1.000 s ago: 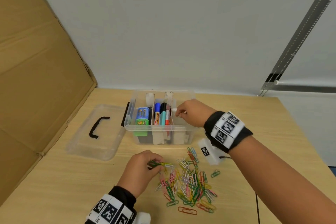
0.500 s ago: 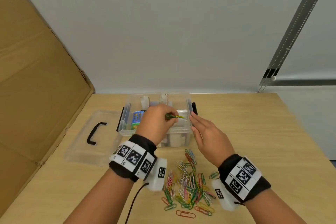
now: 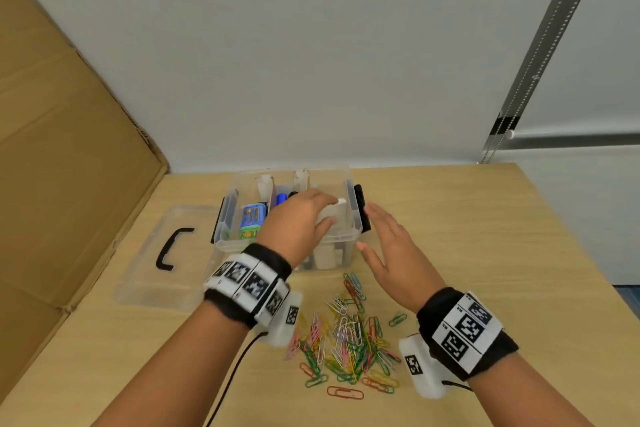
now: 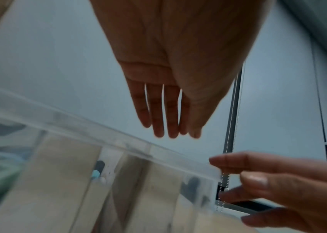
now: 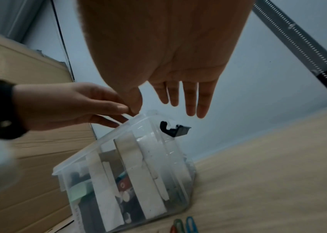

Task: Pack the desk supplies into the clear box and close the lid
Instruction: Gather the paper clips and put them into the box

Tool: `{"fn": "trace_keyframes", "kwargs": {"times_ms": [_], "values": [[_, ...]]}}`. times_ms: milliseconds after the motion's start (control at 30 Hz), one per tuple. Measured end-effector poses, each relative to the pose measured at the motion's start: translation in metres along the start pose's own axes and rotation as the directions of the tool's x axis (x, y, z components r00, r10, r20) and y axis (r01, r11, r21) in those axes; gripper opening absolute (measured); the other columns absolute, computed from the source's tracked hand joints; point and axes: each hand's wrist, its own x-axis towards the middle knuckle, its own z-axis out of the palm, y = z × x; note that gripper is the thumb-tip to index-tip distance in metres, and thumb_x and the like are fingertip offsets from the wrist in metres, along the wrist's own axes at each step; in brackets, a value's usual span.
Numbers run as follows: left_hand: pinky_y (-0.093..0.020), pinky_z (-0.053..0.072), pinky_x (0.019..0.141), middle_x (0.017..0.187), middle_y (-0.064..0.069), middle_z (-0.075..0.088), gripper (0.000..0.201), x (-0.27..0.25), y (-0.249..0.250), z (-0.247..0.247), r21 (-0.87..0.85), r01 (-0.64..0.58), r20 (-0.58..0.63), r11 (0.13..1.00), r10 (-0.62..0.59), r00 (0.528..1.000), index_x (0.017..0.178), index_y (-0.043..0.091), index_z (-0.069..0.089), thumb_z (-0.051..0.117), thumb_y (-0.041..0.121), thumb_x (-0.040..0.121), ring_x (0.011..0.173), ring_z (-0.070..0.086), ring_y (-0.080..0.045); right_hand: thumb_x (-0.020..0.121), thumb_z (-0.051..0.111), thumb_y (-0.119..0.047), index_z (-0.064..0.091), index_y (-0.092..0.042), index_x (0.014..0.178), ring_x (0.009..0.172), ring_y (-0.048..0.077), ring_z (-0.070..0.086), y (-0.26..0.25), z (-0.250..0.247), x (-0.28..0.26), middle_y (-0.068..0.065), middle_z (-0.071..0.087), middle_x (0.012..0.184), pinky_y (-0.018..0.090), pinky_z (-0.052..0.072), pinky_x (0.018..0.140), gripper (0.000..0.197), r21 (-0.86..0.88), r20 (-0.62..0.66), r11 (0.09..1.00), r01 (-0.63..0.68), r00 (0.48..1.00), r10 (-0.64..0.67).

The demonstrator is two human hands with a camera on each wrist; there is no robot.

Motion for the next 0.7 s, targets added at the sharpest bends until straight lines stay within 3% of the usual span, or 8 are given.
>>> {"fn": "trace_keyframes", "kwargs": {"times_ms": [67, 133, 200, 300, 367, 433, 700], "values": [[-0.027, 0.051, 0.084, 0.112, 0.009, 0.059, 0.031, -0.033, 0.000, -0.001, -0.051, -0.052, -0.104, 0.997, 0.046, 0.994, 0.120, 0.025, 0.059, 0.053, 0.036, 0.092, 0.097, 0.057, -0.008, 0.091, 0.048, -0.053, 0.024, -0.019, 0.146, 0.131, 0.015, 0.035, 0.005, -0.001, -0.013, -0.002, 0.027, 0.145, 0.027, 0.036, 0.106, 0.070, -0.014, 0.038, 0.995, -0.102, 0.994, 0.103], [-0.024, 0.051, 0.081, 0.108, 0.014, 0.056, 0.033, -0.062, -0.004, 0.006, -0.096, -0.060, -0.048, 0.994, 0.055, 0.997, 0.116, 0.028, 0.059, 0.052, 0.044, 0.088, 0.092, 0.053, -0.002, 0.078, 0.057, -0.066, 0.030, -0.017, 0.141, 0.121, 0.018, 0.043, 0.010, 0.001, -0.029, -0.001, 0.031, 0.133, 0.032, 0.044, 0.098, 0.084, -0.080, 0.211, 0.972, -0.221, 0.949, 0.233], [-0.025, 0.051, 0.082, 0.110, 0.018, 0.051, 0.042, -0.086, -0.012, 0.023, -0.106, -0.032, 0.142, 0.994, 0.047, 0.989, 0.118, 0.033, 0.056, 0.054, 0.055, 0.082, 0.093, 0.048, 0.002, 0.064, 0.065, -0.073, 0.031, -0.018, 0.136, 0.114, 0.018, 0.046, 0.012, 0.006, -0.042, -0.001, 0.032, 0.128, 0.035, 0.046, 0.095, 0.097, -0.159, 0.406, 0.947, -0.279, 0.856, 0.320], [-0.027, 0.045, 0.091, 0.124, 0.017, 0.042, 0.066, -0.113, -0.021, 0.055, -0.072, -0.038, 0.460, 0.997, 0.067, 0.886, 0.132, 0.040, 0.043, 0.068, 0.055, 0.073, 0.112, 0.040, -0.003, 0.052, 0.075, -0.070, 0.029, -0.021, 0.130, 0.108, 0.019, 0.049, 0.010, 0.019, -0.058, -0.001, 0.031, 0.124, 0.036, 0.048, 0.092, 0.103, -0.230, 0.549, 0.934, -0.274, 0.756, 0.357], [-0.027, 0.041, 0.097, 0.133, 0.015, 0.036, 0.079, -0.124, -0.025, 0.074, -0.045, -0.073, 0.543, 0.996, 0.086, 0.835, 0.139, 0.040, 0.034, 0.073, 0.050, 0.071, 0.122, 0.033, -0.007, 0.050, 0.079, -0.066, 0.028, -0.023, 0.126, 0.107, 0.021, 0.049, 0.005, 0.029, -0.065, -0.002, 0.030, 0.120, 0.036, 0.049, 0.091, 0.101, -0.247, 0.557, 0.937, -0.247, 0.755, 0.346], [-0.026, 0.039, 0.100, 0.136, 0.014, 0.034, 0.080, -0.125, -0.027, 0.083, -0.029, -0.092, 0.525, 0.995, 0.093, 0.846, 0.140, 0.038, 0.033, 0.073, 0.048, 0.071, 0.123, 0.031, -0.008, 0.052, 0.082, -0.059, 0.028, -0.024, 0.125, 0.106, 0.022, 0.049, -0.001, 0.038, -0.066, -0.001, 0.030, 0.118, 0.038, 0.049, 0.090, 0.097, -0.246, 0.539, 0.944, -0.222, 0.778, 0.323], [-0.030, 0.045, 0.091, 0.122, 0.004, 0.048, 0.037, -0.111, -0.021, 0.088, -0.039, -0.098, 0.417, 0.994, 0.105, 0.903, 0.128, 0.028, 0.054, 0.055, 0.024, 0.091, 0.111, 0.049, -0.016, 0.085, 0.067, -0.028, 0.042, -0.021, 0.120, 0.101, 0.026, 0.056, -0.010, 0.049, -0.052, 0.003, 0.042, 0.119, 0.037, 0.048, 0.088, 0.044, -0.185, 0.549, 0.968, -0.169, 0.799, 0.245]]}}
